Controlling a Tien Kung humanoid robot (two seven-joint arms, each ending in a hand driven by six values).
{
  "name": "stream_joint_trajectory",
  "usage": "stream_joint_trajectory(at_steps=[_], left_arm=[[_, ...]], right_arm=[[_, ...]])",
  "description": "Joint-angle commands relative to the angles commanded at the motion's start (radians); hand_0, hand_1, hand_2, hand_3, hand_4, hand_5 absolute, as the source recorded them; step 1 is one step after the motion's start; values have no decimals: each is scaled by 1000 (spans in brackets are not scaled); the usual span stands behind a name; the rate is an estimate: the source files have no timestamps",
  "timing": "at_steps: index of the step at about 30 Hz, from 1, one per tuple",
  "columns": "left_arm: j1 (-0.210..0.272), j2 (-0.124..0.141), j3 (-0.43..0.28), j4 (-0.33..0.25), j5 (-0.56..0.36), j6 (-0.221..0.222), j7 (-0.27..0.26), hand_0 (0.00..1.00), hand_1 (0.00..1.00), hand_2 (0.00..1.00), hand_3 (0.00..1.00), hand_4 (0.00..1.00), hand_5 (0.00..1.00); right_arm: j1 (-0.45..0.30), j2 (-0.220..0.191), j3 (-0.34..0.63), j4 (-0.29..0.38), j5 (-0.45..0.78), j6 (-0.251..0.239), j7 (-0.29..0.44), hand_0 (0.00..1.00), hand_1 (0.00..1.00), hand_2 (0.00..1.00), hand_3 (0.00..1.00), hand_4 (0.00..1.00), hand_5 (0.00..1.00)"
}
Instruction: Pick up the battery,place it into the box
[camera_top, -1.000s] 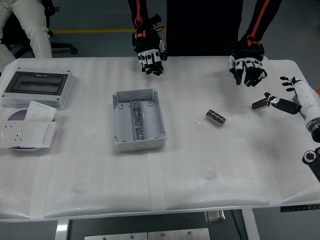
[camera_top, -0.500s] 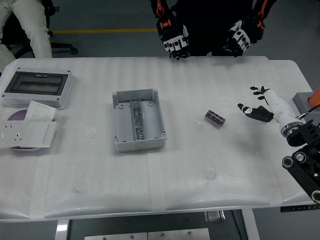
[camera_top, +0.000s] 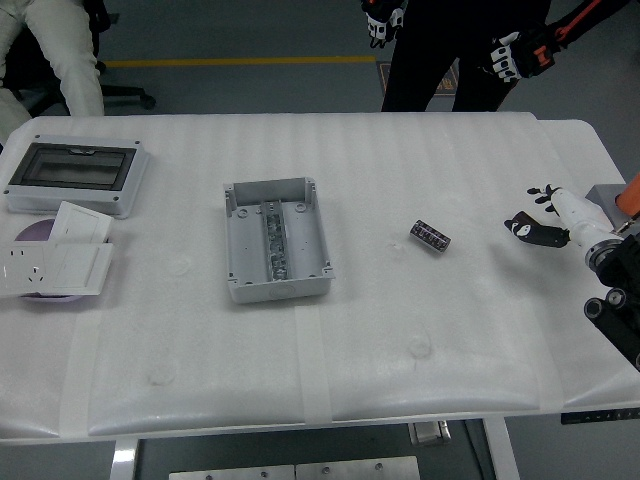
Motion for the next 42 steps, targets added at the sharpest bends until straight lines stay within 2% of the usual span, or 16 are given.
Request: stream_joint_trajectory(at_steps=[9, 10, 16, 17, 22, 23, 28, 29, 33, 34, 39, 40, 42], left_arm=[[-3, -1, 20, 1, -19, 3, -14, 376, 547, 447, 391, 2, 2], [-3, -1, 23, 1, -21, 3, -16, 376, 547, 446, 390, 2, 2], [-4, 0, 32, 1, -30, 6, -23, 376, 547, 446, 390, 2, 2], [-3, 0, 32, 1, -30, 6, -24, 376, 548, 447, 390, 2, 2], [-1, 0, 34, 0, -31, 9, -27, 376, 548, 447, 390, 2, 2], [-1, 0, 34, 0, -32, 10, -28, 376, 547, 445, 390, 2, 2], [-3, 0, 42, 0, -38, 15, -37, 376, 547, 445, 390, 2, 2], [-3, 0, 45, 0, -40, 16, -39, 377, 548, 446, 389, 2, 2], [-4, 0, 52, 1, -45, 18, -45, 377, 548, 446, 389, 2, 2], [-4, 0, 53, 1, -46, 18, -45, 378, 548, 446, 390, 3, 2], [-3, 1, 55, 0, -46, 17, -46, 378, 548, 446, 390, 3, 2], [-3, 2, 55, 0, -46, 17, -46, 379, 549, 445, 390, 9, 2], [-2, 2, 54, 0, -44, 15, -45, 379, 549, 445, 390, 9, 2]], right_arm=[[19, 10, -39, -36, 31, -29, 4, 828, 740, 760, 827, 808, 517], [21, 12, -45, -38, 32, -31, 4, 796, 718, 739, 810, 773, 484], [26, 19, -83, -52, 23, -34, -5, 796, 718, 739, 810, 773, 484], [26, 19, -85, -53, 20, -35, -6, 757, 681, 683, 757, 644, 354], [26, 18, -89, -56, 9, -41, -11, 757, 681, 683, 757, 644, 354], [26, 18, -89, -56, 8, -43, -11, 739, 632, 637, 739, 611, 322], [26, 16, -90, -54, 8, -55, -4, 739, 632, 637, 739, 611, 322], [26, 16, -90, -54, 9, -58, -2, 710, 584, 575, 709, 535, 261], [23, 18, -89, -56, 15, -71, 7, 710, 584, 575, 709, 535, 261], [23, 18, -89, -58, 16, -73, 8, 688, 570, 565, 696, 429, 215], [19, 20, -98, -63, 21, -79, 14, 688, 570, 565, 696, 429, 215], [18, 21, -101, -63, 21, -79, 15, 682, 557, 560, 694, 484, 230], [17, 22, -106, -61, 20, -80, 15, 682, 557, 560, 694, 484, 230]])
